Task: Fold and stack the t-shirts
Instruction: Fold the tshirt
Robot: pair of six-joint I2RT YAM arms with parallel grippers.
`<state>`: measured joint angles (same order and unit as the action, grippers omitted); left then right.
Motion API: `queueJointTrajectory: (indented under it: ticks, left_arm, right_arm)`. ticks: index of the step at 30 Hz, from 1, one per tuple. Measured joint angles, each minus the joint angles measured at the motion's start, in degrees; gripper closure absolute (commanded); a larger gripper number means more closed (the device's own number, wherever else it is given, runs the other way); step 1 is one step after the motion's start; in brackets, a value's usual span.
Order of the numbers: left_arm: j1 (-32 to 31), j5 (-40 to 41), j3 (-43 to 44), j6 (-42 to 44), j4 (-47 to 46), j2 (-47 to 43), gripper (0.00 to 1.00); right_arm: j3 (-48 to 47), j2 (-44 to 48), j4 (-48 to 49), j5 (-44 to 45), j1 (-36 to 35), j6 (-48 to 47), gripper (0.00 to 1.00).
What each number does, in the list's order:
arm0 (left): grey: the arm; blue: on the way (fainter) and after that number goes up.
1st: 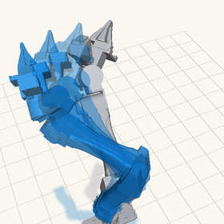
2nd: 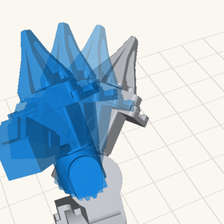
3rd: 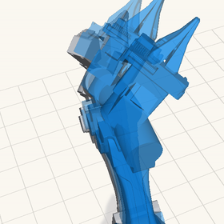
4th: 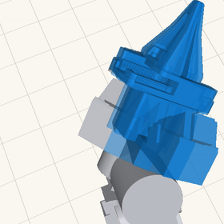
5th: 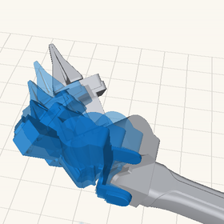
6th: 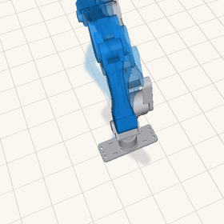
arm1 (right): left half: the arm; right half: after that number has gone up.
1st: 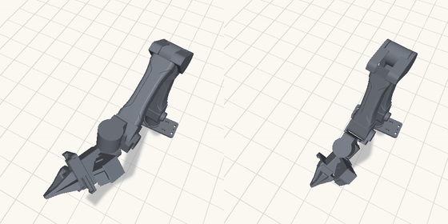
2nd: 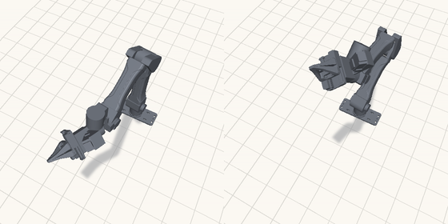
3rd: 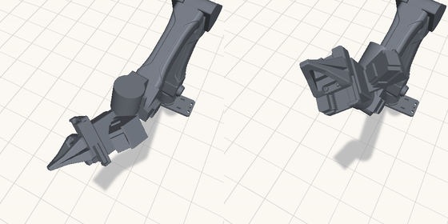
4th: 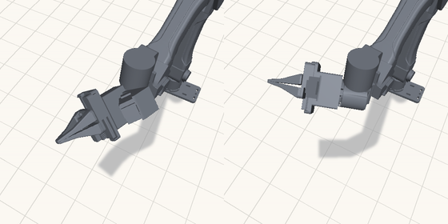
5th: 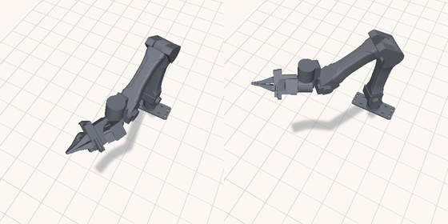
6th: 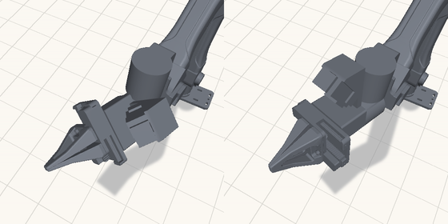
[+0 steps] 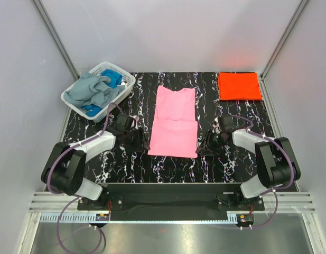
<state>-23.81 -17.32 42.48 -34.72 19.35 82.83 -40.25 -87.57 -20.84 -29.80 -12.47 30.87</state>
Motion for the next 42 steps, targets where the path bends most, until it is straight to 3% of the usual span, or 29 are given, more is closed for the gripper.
queueJointTrajectory:
  ticks: [7, 12, 18, 28, 29, 31, 35, 36, 42]
  left_arm:
    - [0.13, -5.29, -2.12, -1.09, -5.07, 4.09, 0.47]
    - [0.15, -5.9, -2.14, -1.44, -6.58, 5.09, 0.6]
    - [0.15, -5.64, -2.62, -1.57, -7.19, 5.4, 0.64]
    - [0.13, -3.98, -2.78, -1.66, -6.75, 5.73, 0.9]
    - [0.13, -3.93, -2.78, -1.64, -6.75, 5.79, 0.97]
    - [0.13, -4.02, -2.75, -1.73, -6.82, 5.79, 1.0]
    - [0.13, -4.07, -2.75, -1.77, -6.84, 5.79, 1.0]
    - [0.13, -4.07, -2.75, -1.77, -6.84, 5.79, 1.0]
    - [0.13, -3.93, -3.61, -2.27, -7.43, 5.01, 1.0]
  right_arm:
    - [1.29, -0.79, 1.33, -0.09, -0.55, 1.25, 0.55]
    - [1.86, -0.79, 2.16, -0.24, -0.7, 2.56, 0.57]
    - [2.71, -0.79, 3.54, -1.14, -1.16, 3.52, 0.56]
    - [2.75, -1.09, 4.61, -1.14, -2.89, 4.37, 0.56]
    - [2.75, -1.16, 4.7, -1.16, -2.97, 4.5, 0.57]
    - [2.75, -1.22, 4.74, -1.11, -3.1, 4.66, 0.61]
    - [2.95, -1.49, 4.63, 0.31, -3.32, 4.9, 0.87]
    - [3.04, -1.49, 4.55, 0.74, -3.34, 4.81, 0.99]
    - [3.58, -0.96, 4.72, 1.42, -3.5, 4.83, 1.0]
